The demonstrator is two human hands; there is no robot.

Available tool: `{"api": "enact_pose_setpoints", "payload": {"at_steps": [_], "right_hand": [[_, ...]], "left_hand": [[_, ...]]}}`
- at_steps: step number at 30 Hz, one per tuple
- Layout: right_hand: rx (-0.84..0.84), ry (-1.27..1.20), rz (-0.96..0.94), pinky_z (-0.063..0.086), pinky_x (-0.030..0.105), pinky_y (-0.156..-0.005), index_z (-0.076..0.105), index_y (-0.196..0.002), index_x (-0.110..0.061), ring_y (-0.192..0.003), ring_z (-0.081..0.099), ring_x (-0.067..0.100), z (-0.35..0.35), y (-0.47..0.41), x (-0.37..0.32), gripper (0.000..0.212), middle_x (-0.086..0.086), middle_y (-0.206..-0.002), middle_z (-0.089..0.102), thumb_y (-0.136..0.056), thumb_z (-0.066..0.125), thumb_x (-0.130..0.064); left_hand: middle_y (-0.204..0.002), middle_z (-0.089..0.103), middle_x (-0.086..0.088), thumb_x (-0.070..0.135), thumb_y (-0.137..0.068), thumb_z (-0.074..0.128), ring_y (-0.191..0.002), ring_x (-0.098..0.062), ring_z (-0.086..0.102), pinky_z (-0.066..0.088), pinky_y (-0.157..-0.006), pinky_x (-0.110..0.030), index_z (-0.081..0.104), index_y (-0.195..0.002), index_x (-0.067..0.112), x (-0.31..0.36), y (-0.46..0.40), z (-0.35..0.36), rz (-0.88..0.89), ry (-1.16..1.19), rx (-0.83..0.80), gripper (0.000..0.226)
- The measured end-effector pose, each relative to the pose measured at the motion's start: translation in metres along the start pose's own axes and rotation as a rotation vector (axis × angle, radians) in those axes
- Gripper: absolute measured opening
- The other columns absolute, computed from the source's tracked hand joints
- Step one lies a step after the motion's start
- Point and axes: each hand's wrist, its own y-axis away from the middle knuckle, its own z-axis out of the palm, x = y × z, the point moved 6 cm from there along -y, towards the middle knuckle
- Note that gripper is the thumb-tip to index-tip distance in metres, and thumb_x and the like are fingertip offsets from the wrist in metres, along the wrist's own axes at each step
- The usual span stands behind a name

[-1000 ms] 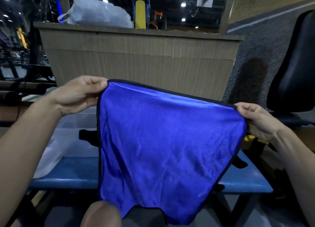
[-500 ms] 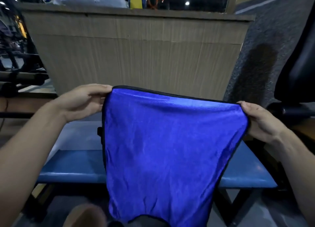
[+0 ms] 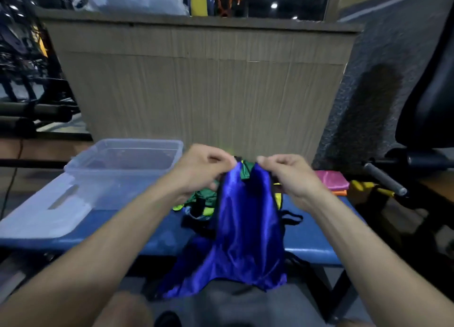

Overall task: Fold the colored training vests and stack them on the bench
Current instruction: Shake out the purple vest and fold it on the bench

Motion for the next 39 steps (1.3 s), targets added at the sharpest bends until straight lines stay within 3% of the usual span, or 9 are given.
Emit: {"api": "enact_pose_setpoints", "payload": {"at_steps": [7,13,17,21,25,28,30,34,39], "right_hand": [[0.059,0.033,-0.062,0.048,0.026,-0.046,0.063,-0.068,-0.01,-0.057,0.056,0.023,0.033,0.016,-0.041,0.028,0.015,-0.068,0.061,-0.092,0.073,-0.017],[0.073,0.139,-0.083,0.05,0.025,-0.044,0.065,-0.076,-0.001,-0.042,0.055,0.013,0.038,0.023,-0.063,0.025,0.004,-0.053,0.057,-0.096,0.069,-0.016],[-0.055,0.295,-0.137,0.058,0.029,-0.055,0.069,-0.086,0.006,-0.06,0.065,0.019,0.038,0.032,-0.081,0.033,0.01,-0.066,0.066,-0.092,0.074,-0.027],[-0.171,0.459,-0.182,0.05,0.021,-0.052,0.071,-0.084,-0.008,-0.058,0.06,0.01,0.032,0.038,-0.086,0.013,0.005,-0.069,0.068,-0.084,0.082,-0.014],[-0.14,0.556,-0.248,0.051,0.027,-0.057,0.074,-0.088,-0.011,-0.064,0.061,0.012,0.024,0.035,-0.086,0.013,0.006,-0.074,0.072,-0.086,0.066,-0.001],[-0.112,0.478,-0.244,0.049,0.028,-0.059,0.073,-0.088,-0.006,-0.065,0.06,0.015,0.012,0.031,-0.091,0.023,0.013,-0.074,0.069,-0.086,0.054,0.005],[-0.117,0.441,-0.235,0.05,0.03,-0.062,0.073,-0.088,-0.004,-0.066,0.061,0.017,0.005,0.025,-0.095,0.025,0.012,-0.074,0.07,-0.086,0.05,0.006],[-0.147,0.468,-0.239,0.051,0.036,-0.071,0.074,-0.088,-0.004,-0.073,0.062,0.022,0.004,0.014,-0.105,0.027,0.022,-0.087,0.072,-0.087,0.049,0.005],[-0.171,0.504,-0.254,0.055,0.03,-0.069,0.076,-0.088,-0.008,-0.071,0.065,0.014,0.009,0.004,-0.111,0.028,0.007,-0.079,0.074,-0.088,0.05,0.003]], "left_hand": [[-0.083,0.065,-0.015,0.007,-0.095,0.066,-0.071,-0.02,0.059,0.053,-0.051,-0.022,0.076,-0.091,0.004,0.014,0.008,0.005,-0.004,0.148,0.083,0.011],[-0.077,0.068,-0.014,0.007,-0.093,0.067,-0.064,-0.015,0.064,0.054,-0.053,-0.023,0.077,-0.086,0.006,0.026,0.013,0.003,0.019,0.166,0.104,0.013],[-0.09,0.073,-0.02,0.003,-0.1,0.051,-0.075,-0.02,0.072,0.062,-0.067,-0.031,0.073,-0.103,-0.004,0.033,0.017,0.009,-0.01,0.186,-0.071,0.023],[-0.117,0.067,-0.032,-0.01,-0.094,0.032,-0.106,-0.041,0.069,0.061,-0.087,-0.047,0.063,-0.121,-0.01,0.039,0.025,0.006,-0.121,0.422,-0.296,0.041],[-0.108,0.074,-0.019,-0.005,-0.098,0.033,-0.096,-0.027,0.074,0.062,-0.084,-0.044,0.07,-0.116,0.002,0.047,0.024,0.0,0.011,0.091,-0.319,0.042],[-0.084,0.075,-0.009,-0.006,-0.099,0.039,-0.067,-0.019,0.068,0.057,-0.058,-0.035,0.074,-0.094,0.009,0.057,0.02,-0.031,0.229,-0.049,-0.084,0.038],[-0.078,0.073,-0.007,-0.009,-0.095,0.044,-0.061,-0.018,0.063,0.052,-0.052,-0.034,0.073,-0.087,0.012,0.058,0.022,-0.05,0.347,-0.024,0.059,0.036],[-0.081,0.072,0.003,0.003,-0.091,0.065,-0.069,-0.014,0.065,0.052,-0.055,-0.031,0.072,-0.088,0.024,0.059,0.038,-0.042,0.547,-0.186,0.103,0.022],[-0.082,0.061,0.029,0.03,-0.079,0.083,-0.068,0.001,0.052,0.034,-0.063,-0.008,0.068,-0.093,0.028,0.031,0.046,-0.008,0.67,-0.468,0.157,0.021]]}}
